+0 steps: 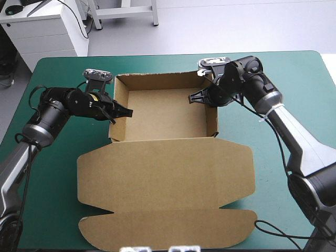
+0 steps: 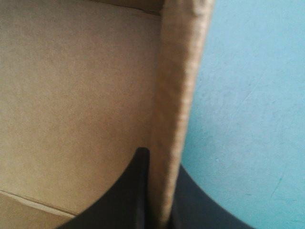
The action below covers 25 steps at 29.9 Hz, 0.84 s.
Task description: Fold the box
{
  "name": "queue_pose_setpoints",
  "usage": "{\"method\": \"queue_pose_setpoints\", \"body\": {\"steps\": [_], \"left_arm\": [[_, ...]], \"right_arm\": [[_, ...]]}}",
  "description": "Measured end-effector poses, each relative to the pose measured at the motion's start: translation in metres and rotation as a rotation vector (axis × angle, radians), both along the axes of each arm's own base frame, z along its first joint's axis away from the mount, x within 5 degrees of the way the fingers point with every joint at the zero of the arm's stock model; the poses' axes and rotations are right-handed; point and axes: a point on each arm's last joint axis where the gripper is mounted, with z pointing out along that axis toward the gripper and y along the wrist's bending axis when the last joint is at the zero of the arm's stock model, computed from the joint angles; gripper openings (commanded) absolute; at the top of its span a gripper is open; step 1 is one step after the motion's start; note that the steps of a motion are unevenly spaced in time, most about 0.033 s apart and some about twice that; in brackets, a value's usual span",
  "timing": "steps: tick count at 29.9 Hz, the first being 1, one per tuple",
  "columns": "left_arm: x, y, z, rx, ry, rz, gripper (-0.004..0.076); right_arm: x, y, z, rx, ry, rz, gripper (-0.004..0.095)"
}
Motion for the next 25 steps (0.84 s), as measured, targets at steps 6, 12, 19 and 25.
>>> {"method": "queue_pose_setpoints", "body": {"steps": [6, 12, 19, 25], "left_arm": [[0.014, -0.001, -0.031, 0.055, 0.138, 0.026, -0.0008], [0.022, -0.002, -0.056, 0.092, 0.236, 0.033, -0.0008], [0.027, -0.003, -0.064, 0.109, 0.26, 0.031, -0.0008], [0.03, -0.003, -0.066, 0.113, 0.253, 0.028, 0.0053]], "right_arm": [[0.008, 0.01, -0.028, -0.007, 0.098, -0.002, 0.0], [0.012, 0.019, -0.07, -0.026, 0.202, -0.019, 0.0], [0.013, 0.021, -0.083, -0.024, 0.223, -0.024, 0.0002], [0.012, 0.019, -0.083, -0.062, 0.224, -0.02, 0.0209]]}}
